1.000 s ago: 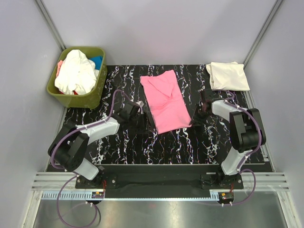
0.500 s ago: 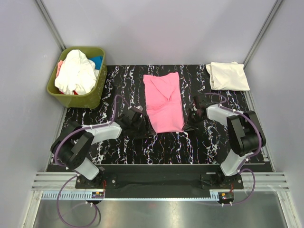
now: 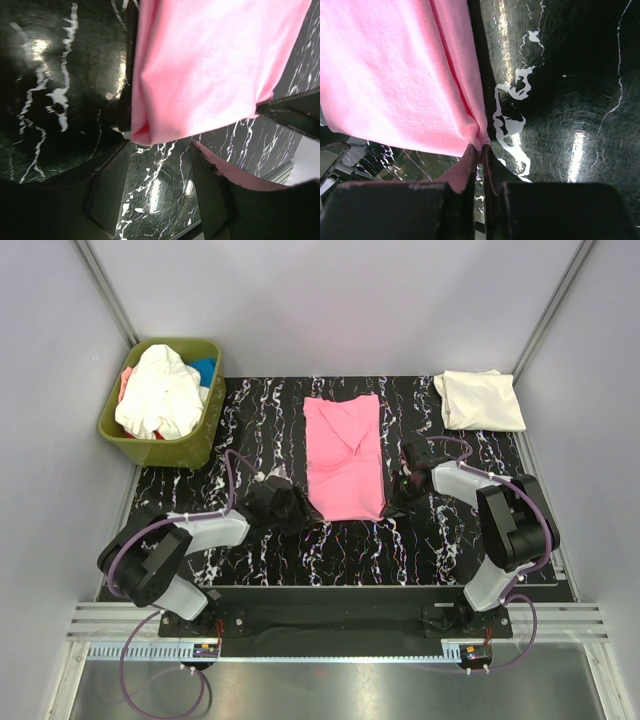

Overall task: Fold and stack the t-shirts
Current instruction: Fold the tshirt

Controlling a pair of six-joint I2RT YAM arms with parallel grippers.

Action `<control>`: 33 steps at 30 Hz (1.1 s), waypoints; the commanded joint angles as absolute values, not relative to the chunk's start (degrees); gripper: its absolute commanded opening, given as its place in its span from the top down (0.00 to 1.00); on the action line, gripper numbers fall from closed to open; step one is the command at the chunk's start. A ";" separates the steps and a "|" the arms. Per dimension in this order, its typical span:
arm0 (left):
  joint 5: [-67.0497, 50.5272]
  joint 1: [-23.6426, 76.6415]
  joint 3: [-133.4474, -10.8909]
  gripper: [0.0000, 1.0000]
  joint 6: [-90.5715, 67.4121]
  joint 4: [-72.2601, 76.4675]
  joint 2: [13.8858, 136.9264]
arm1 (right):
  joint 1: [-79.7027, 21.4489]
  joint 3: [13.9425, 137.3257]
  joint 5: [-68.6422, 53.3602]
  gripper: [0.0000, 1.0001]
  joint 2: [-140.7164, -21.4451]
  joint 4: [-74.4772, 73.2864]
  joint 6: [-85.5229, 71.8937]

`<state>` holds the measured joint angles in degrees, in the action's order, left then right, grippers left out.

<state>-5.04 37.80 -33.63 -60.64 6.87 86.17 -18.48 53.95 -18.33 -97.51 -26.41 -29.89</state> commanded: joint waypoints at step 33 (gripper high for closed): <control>9.04 45.87 -35.50 1.00 -62.67 -14.13 69.27 | -18.72 48.44 -24.95 1.00 -82.38 -33.13 -34.80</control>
<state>4.19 43.97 -34.00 -62.89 -6.13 74.04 -18.55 49.63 -22.24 -88.44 -30.28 -32.51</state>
